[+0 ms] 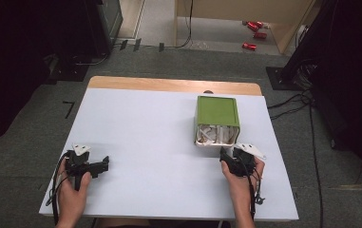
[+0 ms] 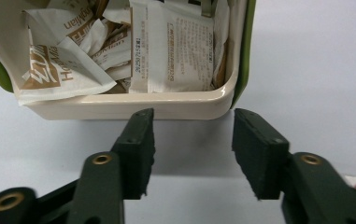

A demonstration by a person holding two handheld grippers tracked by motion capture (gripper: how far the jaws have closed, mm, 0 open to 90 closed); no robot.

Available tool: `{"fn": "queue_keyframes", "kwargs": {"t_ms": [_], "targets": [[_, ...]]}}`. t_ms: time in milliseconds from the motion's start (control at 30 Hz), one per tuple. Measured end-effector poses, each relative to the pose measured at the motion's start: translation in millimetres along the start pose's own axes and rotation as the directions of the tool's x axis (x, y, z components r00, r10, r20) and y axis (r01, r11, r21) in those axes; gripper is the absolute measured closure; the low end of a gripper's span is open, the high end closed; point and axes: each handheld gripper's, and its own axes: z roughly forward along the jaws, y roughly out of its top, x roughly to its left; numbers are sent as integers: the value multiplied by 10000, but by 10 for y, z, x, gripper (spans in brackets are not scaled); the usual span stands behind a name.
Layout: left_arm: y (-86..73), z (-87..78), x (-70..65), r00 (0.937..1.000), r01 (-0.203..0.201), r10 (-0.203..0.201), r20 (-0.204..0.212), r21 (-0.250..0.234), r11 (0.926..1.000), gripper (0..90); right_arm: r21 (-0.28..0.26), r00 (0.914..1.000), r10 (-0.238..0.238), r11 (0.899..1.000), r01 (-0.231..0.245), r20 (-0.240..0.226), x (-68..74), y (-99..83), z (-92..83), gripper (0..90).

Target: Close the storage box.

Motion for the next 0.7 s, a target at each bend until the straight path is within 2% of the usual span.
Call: {"fn": "queue_keyframes", "kwargs": {"t_ms": [100, 200, 433, 567, 700], "targets": [[0, 0, 0, 10000, -3, 3, -4, 2, 10000, 0, 0, 9999, -136, 9999, 136, -4, -14, 22, -49, 384], [0, 0, 0, 10000, -2, 2, -3, 0, 10000, 0, -96, 9997, -248, 9996, 247, -44, -29, 33, -84, 360], [0, 0, 0, 10000, -2, 2, -7, 1, 10000, 0, -297, 9988, -487, 9984, 484, -97, -108, 70, -220, 138], [0, 0, 0, 10000, -1, 1, -7, -2, 10000, 0, -254, 9979, -614, 9978, 608, -205, -175, 74, -282, 106], [0, 0, 0, 10000, -3, 3, -7, 0, 10000, 0, -32, 9965, -791, 9969, 792, 264, -235, 57, -320, 108]]}}
